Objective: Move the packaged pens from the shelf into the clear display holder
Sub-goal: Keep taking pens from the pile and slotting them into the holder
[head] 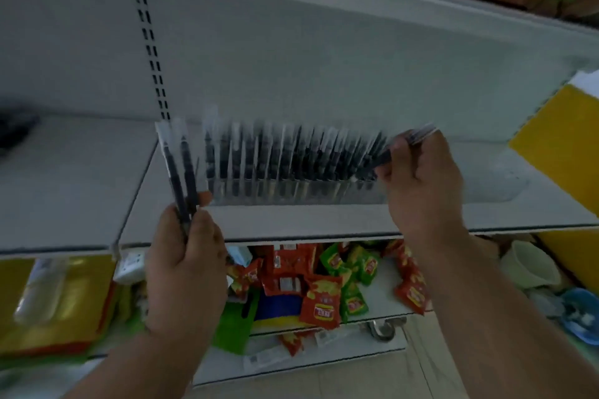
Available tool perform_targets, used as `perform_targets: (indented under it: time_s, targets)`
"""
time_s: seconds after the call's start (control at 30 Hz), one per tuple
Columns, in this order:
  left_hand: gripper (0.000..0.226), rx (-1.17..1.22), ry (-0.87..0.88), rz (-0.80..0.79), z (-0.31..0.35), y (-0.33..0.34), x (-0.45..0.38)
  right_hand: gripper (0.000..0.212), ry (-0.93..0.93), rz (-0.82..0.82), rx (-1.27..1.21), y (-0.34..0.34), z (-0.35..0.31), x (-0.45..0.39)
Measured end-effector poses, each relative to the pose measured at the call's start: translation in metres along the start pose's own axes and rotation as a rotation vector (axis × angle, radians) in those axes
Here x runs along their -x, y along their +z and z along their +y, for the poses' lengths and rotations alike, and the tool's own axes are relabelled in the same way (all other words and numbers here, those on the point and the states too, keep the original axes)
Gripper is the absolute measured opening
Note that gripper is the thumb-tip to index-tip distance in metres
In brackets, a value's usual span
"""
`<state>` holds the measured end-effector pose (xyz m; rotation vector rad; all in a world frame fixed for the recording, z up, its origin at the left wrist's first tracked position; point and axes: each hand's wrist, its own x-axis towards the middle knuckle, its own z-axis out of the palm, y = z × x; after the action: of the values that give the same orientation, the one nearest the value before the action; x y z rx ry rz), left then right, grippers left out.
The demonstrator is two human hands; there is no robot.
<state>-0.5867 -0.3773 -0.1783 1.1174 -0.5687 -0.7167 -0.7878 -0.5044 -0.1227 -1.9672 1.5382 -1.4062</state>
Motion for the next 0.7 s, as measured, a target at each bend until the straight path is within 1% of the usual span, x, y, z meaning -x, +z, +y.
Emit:
perform_targets:
  time_s: [0.07, 0.2, 0.37, 0.53, 0.63, 0.7]
  targets:
    - [0.026, 0.017, 0.033, 0.1, -0.005, 0.02, 0.017, 0.016, -0.063, -0.093, 0.036, -0.005, 0.011, -0.018]
    - [0.024, -0.044, 0.057, 0.214, -0.018, 0.047, 0.046, 0.028, -0.167, -0.239, 0.11, -0.011, 0.027, -0.037]
    - [0.024, -0.068, 0.093, 0.29, -0.023, 0.072, 0.07, 0.027, -0.3, -0.303, 0.215, -0.02, 0.029, -0.054]
    - [0.02, -0.071, 0.084, 0.271, -0.032, 0.085, 0.089, 0.029, -0.281, -0.304, 0.16, -0.02, 0.034, -0.061]
    - [0.02, -0.073, 0.067, 0.268, -0.034, 0.087, 0.094, 0.036, -0.23, -0.422, 0.278, -0.011, 0.043, -0.063]
    - [0.023, -0.08, 0.061, 0.266, -0.034, 0.087, 0.095, 0.036, -0.198, -0.502, 0.342, -0.004, 0.051, -0.061]
